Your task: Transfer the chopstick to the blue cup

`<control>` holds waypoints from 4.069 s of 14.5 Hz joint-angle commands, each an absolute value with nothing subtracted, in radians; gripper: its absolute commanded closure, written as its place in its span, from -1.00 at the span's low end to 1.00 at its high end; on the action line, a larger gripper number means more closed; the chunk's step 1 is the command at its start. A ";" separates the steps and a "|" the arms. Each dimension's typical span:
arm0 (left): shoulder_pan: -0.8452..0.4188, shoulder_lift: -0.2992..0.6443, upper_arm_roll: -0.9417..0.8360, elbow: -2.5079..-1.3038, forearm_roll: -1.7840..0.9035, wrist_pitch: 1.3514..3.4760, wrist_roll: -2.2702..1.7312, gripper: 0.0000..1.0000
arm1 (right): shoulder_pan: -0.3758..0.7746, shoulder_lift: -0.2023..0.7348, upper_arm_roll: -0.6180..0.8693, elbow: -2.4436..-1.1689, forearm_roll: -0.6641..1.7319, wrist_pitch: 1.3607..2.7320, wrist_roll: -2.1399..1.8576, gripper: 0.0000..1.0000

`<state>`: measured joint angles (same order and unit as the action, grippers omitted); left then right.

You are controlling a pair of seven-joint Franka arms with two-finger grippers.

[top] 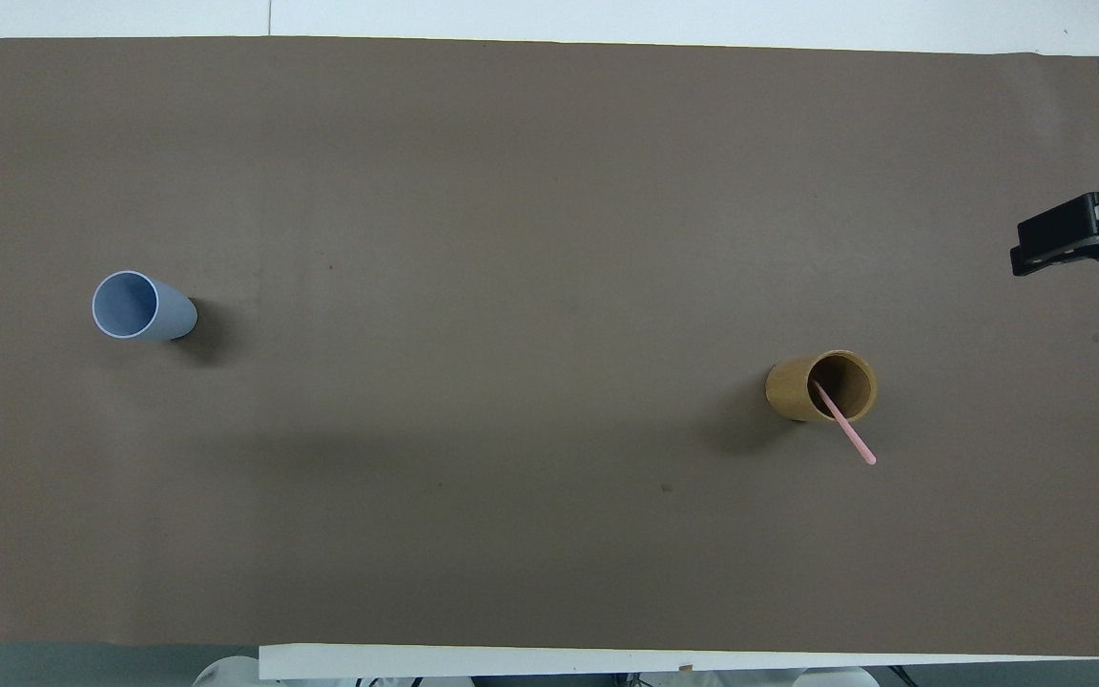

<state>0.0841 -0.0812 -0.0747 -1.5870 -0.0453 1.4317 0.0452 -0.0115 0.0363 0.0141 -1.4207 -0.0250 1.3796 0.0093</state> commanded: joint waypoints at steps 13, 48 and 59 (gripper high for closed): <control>0.132 -0.095 -0.068 -2.070 -0.037 2.023 0.051 -1.00 | -0.005 0.041 0.017 -1.399 -0.048 1.370 -0.017 -1.00; -0.519 0.051 -0.064 -2.001 -0.023 2.078 -1.095 -0.99 | 0.048 -0.052 0.038 -1.940 0.213 1.589 0.129 -0.98; 0.038 0.029 -0.060 -1.644 0.040 1.574 -0.057 -1.00 | 0.014 -0.061 0.034 -2.089 0.184 1.555 0.120 -0.74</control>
